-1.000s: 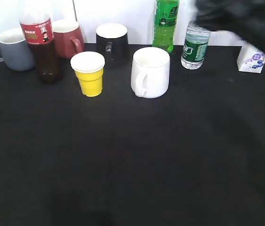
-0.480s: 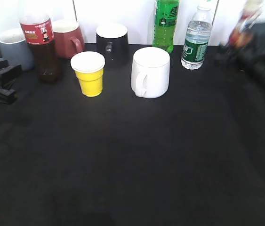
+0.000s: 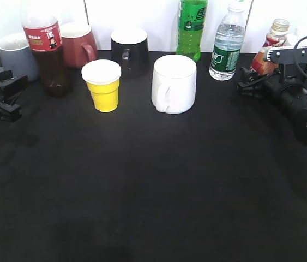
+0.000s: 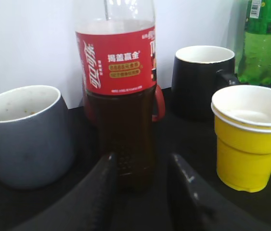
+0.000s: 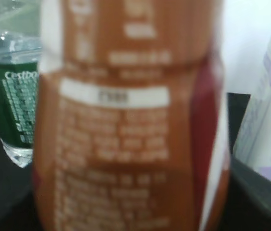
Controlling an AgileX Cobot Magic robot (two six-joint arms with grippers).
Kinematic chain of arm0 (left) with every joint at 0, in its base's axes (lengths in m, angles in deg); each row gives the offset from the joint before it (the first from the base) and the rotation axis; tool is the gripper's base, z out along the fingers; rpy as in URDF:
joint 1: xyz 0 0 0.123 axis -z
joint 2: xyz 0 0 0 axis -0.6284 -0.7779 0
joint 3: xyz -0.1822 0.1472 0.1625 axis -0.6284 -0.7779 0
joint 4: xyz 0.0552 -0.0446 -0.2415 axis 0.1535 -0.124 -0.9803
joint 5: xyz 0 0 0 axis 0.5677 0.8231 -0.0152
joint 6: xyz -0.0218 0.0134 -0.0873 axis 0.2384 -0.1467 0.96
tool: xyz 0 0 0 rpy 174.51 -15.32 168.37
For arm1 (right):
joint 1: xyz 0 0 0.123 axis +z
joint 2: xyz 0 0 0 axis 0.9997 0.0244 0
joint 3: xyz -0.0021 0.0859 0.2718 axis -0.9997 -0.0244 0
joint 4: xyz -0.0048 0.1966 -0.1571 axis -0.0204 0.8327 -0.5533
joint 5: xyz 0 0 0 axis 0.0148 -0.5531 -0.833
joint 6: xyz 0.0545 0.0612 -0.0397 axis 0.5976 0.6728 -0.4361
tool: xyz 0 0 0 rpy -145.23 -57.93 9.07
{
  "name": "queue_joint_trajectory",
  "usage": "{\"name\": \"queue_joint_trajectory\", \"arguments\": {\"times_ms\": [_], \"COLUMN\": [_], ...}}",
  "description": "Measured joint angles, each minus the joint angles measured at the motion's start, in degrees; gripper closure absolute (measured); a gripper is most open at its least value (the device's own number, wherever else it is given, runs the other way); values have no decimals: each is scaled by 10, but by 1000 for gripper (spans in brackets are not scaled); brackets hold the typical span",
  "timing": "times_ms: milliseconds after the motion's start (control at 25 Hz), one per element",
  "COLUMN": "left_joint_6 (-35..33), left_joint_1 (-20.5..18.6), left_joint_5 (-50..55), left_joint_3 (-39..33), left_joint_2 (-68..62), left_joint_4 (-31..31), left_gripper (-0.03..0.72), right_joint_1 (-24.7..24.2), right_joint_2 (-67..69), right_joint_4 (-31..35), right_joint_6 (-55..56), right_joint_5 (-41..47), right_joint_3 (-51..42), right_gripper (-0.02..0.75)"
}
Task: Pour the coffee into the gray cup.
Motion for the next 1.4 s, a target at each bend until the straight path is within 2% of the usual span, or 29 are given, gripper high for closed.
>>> {"name": "queue_joint_trajectory", "arguments": {"times_ms": [200, 400, 560, 600, 640, 680, 760, 800, 840, 880, 920, 960, 1080, 1200, 1280, 1400], "left_joint_6": [0, 0, 0, 0, 5, 22, 68, 76, 87, 91, 91, 92, 92, 92, 92, 87], "left_joint_1": [0, 0, 0, 0, 0, 0, 0, 0, 1, 12, 21, 53, 107, 115, 115, 115], "left_joint_5": [1, 1, 31, 86, 133, 193, 353, 393, 482, 576, 606, 714, 988, 1243, 1297, 1304], "left_joint_3": [0, -1, -1, -1, -1, -1, -1, -1, -1, -1, -1, 17, 126, 263, 344, 374], "left_joint_2": [0, 0, 27, 63, 92, 120, 163, 172, 189, 223, 232, 259, 270, 270, 283, 354], "left_joint_4": [0, 3, -2, -3, -4, -4, -4, -4, -6, -30, -39, -69, -148, -207, -213, -237], "left_gripper": [410, 410, 410, 410, 410, 410, 410, 410, 410, 410, 410, 410, 410, 410, 410, 410], "right_joint_1": [0, 0, 0, 0, 0, 0, 0, 0, 0, 0, 0, 0, 0, 0, 0, 0], "right_joint_2": [-71, -178, -322, -354, -392, -400, -415, -415, -416, -417, -418, -420, -442, -496, -548, -639], "right_joint_4": [0, -2, -2, -2, -2, -2, -2, -5, -5, -5, -4, -3, 1, 17, 22, 25], "right_joint_6": [4, 15, 15, 15, 15, 15, 15, 15, 15, 15, 15, 15, 15, 15, 12, 15], "right_joint_5": [26, 42, 154, 210, 324, 371, 567, 663, 753, 851, 877, 966, 1105, 1163, 1192, 1259], "right_joint_3": [-63, -178, -185, -174, -149, -140, -104, -90, -78, -62, -56, -30, 38, 83, 89, 90], "right_gripper": [107, 132, 141, 142, 142, 142, 143, 143, 143, 143, 143, 143, 143, 143, 143, 144]}}
